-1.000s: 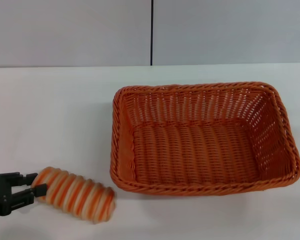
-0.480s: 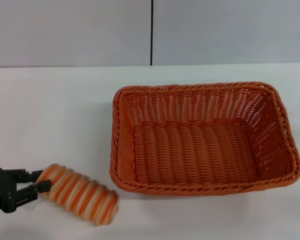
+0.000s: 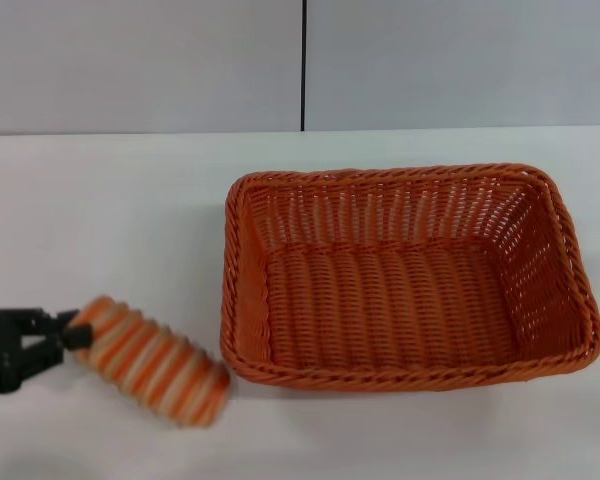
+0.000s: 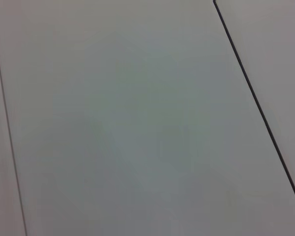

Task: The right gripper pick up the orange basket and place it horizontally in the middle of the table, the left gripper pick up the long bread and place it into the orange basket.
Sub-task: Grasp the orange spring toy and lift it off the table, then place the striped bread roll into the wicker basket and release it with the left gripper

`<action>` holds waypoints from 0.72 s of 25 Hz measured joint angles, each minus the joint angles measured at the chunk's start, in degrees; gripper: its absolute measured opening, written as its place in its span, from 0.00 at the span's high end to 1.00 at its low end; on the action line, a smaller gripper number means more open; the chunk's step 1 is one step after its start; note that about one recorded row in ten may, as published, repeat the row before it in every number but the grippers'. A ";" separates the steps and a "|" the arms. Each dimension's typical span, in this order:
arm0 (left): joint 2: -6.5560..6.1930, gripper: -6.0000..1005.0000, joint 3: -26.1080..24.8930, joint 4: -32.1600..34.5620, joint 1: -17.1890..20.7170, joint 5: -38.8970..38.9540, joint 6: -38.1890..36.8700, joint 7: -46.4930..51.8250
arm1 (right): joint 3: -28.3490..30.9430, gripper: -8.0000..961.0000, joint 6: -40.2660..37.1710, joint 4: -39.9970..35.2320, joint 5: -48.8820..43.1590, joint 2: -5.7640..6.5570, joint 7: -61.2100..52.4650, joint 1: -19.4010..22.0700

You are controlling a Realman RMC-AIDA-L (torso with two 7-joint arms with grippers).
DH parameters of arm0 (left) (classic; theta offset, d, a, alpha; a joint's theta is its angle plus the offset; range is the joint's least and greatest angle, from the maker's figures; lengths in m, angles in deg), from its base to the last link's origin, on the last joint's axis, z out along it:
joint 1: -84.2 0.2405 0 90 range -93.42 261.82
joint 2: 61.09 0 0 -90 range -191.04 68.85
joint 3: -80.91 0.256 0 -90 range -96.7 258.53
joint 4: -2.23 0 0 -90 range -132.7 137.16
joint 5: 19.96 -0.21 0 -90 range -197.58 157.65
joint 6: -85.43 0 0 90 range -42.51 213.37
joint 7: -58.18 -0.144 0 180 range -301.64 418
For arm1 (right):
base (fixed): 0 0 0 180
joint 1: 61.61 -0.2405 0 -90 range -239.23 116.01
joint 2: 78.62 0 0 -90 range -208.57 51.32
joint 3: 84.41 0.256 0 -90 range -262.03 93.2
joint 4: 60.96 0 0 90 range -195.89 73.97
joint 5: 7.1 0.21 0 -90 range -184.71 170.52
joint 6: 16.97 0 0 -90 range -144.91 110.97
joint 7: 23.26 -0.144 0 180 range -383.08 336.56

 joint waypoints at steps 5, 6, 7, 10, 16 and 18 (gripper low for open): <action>-0.30 0.78 -5.32 0.55 -1.06 0.82 -1.09 -0.24 | 0.71 0.34 0.20 0.00 0.00 -0.08 0.07 0.10; -0.36 0.79 -6.73 0.58 -1.31 0.98 -1.03 -0.38 | 0.71 0.34 0.24 0.00 0.01 -0.08 0.07 0.15; -0.41 0.80 -7.92 0.61 -1.50 1.24 -0.87 -0.50 | 0.73 0.34 0.25 0.00 0.02 -0.08 0.07 0.20; -0.44 0.82 -13.06 0.67 -1.85 3.12 -0.09 -1.07 | 0.73 0.34 0.21 0.00 0.06 -0.12 0.09 0.32; -0.96 0.84 -16.60 0.71 -1.93 13.65 -1.87 -1.11 | 0.73 0.34 0.00 0.01 0.19 -0.35 0.11 0.60; -0.44 0.85 -16.17 0.54 -2.60 17.67 -3.65 -0.89 | 0.72 0.34 -0.09 0.06 0.19 -0.43 0.12 0.61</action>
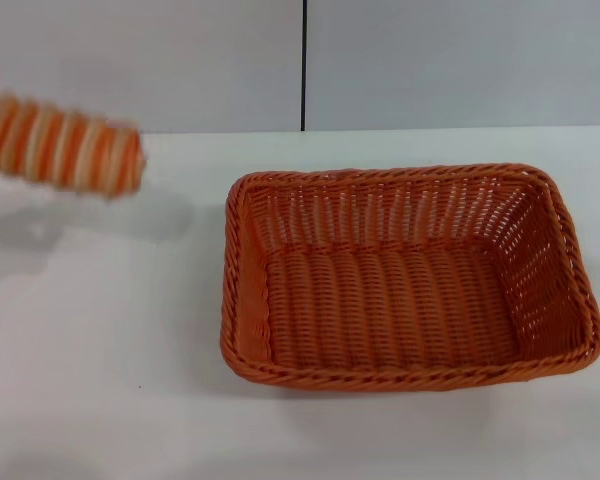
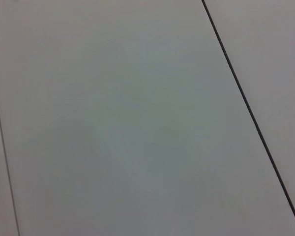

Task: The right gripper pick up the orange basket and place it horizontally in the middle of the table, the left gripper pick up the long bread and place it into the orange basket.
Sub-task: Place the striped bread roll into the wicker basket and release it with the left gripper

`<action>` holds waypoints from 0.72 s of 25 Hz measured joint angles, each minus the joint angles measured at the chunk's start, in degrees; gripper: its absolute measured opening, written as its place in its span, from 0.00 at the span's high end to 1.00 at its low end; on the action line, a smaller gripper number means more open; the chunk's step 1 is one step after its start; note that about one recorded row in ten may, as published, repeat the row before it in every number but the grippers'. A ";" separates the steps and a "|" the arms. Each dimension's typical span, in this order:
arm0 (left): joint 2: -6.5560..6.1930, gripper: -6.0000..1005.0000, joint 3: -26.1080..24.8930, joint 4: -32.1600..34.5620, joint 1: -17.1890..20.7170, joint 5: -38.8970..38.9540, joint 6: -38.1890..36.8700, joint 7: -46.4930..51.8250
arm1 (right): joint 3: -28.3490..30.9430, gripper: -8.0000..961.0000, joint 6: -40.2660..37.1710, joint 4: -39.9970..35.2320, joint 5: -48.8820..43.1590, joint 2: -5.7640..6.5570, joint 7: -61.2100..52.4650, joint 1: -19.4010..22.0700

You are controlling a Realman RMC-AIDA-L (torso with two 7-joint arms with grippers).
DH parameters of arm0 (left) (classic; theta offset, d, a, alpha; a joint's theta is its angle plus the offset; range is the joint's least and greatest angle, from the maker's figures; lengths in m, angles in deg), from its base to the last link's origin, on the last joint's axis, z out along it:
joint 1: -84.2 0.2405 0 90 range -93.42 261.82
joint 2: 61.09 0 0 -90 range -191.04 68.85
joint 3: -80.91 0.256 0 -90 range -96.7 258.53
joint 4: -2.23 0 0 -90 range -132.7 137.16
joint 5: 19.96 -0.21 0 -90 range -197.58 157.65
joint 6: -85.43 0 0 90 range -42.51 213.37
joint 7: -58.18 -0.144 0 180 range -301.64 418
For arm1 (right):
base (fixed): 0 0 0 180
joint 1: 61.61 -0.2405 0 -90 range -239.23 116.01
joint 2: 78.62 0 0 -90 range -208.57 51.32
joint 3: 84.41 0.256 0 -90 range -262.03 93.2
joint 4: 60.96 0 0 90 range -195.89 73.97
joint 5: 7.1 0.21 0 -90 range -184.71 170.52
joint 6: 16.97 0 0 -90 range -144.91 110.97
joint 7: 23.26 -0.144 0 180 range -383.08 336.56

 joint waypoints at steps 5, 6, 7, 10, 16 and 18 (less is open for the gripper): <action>4.06 0.88 2.51 -1.76 -4.64 3.48 -3.48 -0.49 | -0.03 0.34 0.11 0.21 -0.06 -0.49 0.01 -0.33; 4.56 0.88 4.64 -3.14 -5.80 3.65 -3.55 -0.88 | -0.09 0.34 0.20 0.25 -0.16 -0.55 0.00 -0.50; 4.84 0.88 6.54 -4.55 -6.69 3.70 -3.53 -1.23 | -0.18 0.34 0.28 0.41 -0.24 -0.58 0.01 -0.62; 4.74 0.88 13.34 -12.28 -9.77 4.06 -3.33 -4.80 | -0.30 0.34 0.45 0.89 -0.29 -0.59 0.04 -0.80; 5.07 0.89 19.53 -20.28 -13.04 4.20 -1.21 -10.36 | -0.56 0.34 1.11 1.47 -0.34 -0.51 0.08 -1.17; 5.11 0.89 21.41 -21.82 -13.85 4.01 0.71 -11.40 | -0.56 0.34 1.75 1.50 -0.36 -0.49 0.13 -1.38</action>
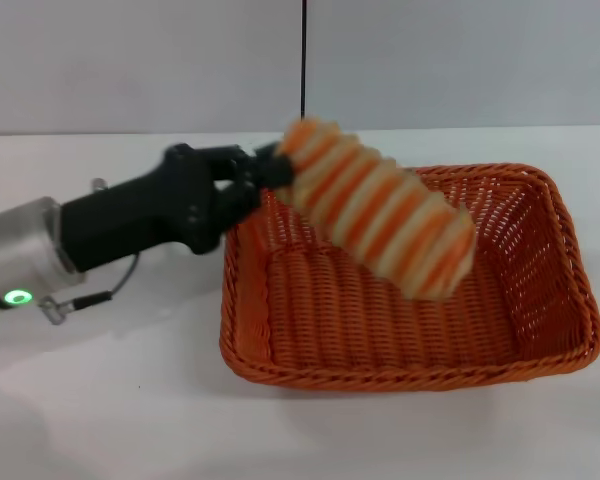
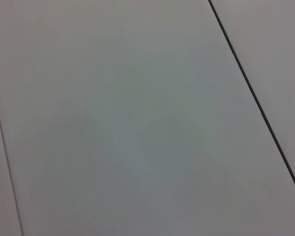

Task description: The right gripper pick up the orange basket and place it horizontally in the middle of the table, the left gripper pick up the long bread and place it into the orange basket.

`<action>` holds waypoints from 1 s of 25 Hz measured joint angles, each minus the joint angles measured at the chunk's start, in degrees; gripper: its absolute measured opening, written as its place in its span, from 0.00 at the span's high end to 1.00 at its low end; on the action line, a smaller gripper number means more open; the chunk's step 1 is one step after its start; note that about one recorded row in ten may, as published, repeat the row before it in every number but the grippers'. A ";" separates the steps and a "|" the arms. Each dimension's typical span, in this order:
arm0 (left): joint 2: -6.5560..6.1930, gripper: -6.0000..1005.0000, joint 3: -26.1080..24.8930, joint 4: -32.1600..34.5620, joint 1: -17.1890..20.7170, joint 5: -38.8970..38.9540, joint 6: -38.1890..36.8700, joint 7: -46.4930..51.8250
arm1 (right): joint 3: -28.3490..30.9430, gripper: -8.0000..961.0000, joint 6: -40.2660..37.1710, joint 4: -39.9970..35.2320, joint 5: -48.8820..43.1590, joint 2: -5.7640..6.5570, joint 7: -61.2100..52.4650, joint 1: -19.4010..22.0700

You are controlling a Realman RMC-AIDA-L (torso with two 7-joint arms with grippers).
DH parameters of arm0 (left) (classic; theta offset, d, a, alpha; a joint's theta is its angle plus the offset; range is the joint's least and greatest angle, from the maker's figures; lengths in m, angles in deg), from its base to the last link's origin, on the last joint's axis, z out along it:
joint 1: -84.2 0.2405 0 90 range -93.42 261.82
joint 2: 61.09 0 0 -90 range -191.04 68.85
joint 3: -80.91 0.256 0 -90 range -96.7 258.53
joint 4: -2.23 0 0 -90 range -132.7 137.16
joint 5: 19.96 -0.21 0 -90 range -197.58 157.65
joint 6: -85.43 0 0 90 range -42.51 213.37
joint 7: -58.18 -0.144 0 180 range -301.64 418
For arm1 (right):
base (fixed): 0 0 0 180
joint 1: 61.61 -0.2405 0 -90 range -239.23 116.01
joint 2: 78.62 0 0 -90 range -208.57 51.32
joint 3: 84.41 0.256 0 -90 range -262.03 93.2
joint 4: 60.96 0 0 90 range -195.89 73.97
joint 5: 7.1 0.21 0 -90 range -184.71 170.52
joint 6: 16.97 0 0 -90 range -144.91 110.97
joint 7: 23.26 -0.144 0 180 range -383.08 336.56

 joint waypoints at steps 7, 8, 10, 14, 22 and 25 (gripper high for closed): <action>0.35 0.89 6.20 -4.09 -3.40 0.28 7.21 -0.14 | -0.07 0.34 0.69 0.09 -0.04 0.01 0.05 -1.40; 0.41 0.89 6.44 -4.92 -3.94 0.30 8.55 -0.07 | -0.07 0.34 0.71 0.13 -0.03 0.05 0.05 -1.55; 0.41 0.89 6.37 -5.23 -4.11 0.36 9.12 -0.09 | -0.06 0.34 0.76 0.17 -0.03 0.14 0.05 -1.83; 0.20 0.84 5.87 -4.99 -3.53 1.40 8.69 -1.10 | 0.03 0.34 0.80 0.20 -0.03 0.31 0.05 -2.07; -0.24 0.59 5.70 -1.63 -0.04 9.56 8.25 -2.29 | 0.35 0.34 1.05 0.20 0.07 0.43 0.05 -2.76; -0.32 0.48 5.70 -1.19 1.62 14.38 8.19 -3.78 | 0.54 0.34 1.05 0.20 0.33 0.43 0.05 -2.81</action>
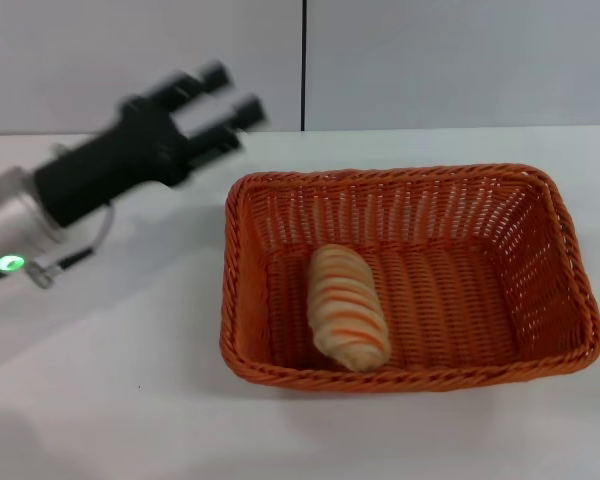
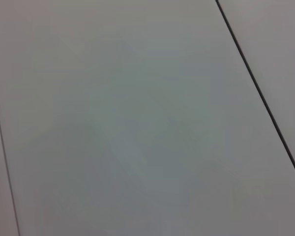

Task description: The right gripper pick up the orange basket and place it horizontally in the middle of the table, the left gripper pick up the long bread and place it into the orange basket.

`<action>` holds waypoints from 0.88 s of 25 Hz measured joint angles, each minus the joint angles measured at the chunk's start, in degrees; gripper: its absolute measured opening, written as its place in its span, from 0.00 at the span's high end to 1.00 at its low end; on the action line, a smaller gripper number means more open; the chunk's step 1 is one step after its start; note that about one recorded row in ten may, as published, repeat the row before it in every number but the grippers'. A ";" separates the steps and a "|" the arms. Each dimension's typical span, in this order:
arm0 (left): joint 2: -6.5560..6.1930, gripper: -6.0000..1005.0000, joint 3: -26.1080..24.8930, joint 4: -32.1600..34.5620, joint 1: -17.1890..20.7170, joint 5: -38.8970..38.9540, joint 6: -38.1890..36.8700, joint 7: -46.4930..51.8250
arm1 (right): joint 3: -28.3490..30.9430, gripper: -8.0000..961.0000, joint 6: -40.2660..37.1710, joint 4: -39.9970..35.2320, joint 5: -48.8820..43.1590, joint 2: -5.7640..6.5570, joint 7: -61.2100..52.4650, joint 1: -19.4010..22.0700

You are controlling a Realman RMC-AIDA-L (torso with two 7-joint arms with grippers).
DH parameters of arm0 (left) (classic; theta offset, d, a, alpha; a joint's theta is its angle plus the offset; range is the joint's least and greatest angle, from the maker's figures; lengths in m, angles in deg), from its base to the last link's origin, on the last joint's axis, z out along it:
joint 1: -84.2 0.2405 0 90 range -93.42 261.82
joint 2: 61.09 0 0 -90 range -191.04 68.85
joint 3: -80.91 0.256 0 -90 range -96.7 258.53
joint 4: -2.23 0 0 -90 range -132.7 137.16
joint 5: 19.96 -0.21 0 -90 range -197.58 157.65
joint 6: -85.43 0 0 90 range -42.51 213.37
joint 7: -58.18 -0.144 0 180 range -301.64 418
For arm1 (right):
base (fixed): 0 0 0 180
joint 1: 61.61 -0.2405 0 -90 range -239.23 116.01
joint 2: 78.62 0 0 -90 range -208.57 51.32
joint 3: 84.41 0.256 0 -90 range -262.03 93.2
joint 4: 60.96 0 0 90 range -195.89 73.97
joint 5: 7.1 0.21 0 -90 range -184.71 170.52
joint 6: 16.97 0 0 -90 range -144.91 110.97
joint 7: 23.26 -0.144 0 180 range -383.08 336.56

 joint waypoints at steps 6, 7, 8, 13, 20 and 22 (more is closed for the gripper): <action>-0.08 0.25 -0.13 0.29 3.60 10.05 -0.20 -4.25 | 0.13 0.34 -0.53 0.00 2.30 -0.14 0.00 0.28; -0.08 0.21 -0.13 0.29 3.60 10.05 -0.20 -4.25 | 0.13 0.34 -0.71 0.00 2.99 -0.19 -0.01 0.40; -0.09 0.17 -0.63 0.32 4.73 12.72 -0.23 -5.51 | 0.13 0.34 -0.89 0.00 3.66 -0.24 -0.01 0.52; 0.03 0.16 -4.70 -2.93 9.50 25.52 -1.91 -11.66 | 0.13 0.34 -1.88 0.77 6.77 -0.52 -0.08 1.04; 0.00 0.16 -5.25 -3.65 11.11 28.55 -2.23 -13.47 | 0.17 0.34 -2.02 1.12 7.47 -0.53 -0.08 1.23; -0.05 0.16 -5.29 -4.05 11.42 28.68 -2.22 -13.50 | 0.18 0.34 -2.03 1.14 7.51 -0.53 -0.17 1.24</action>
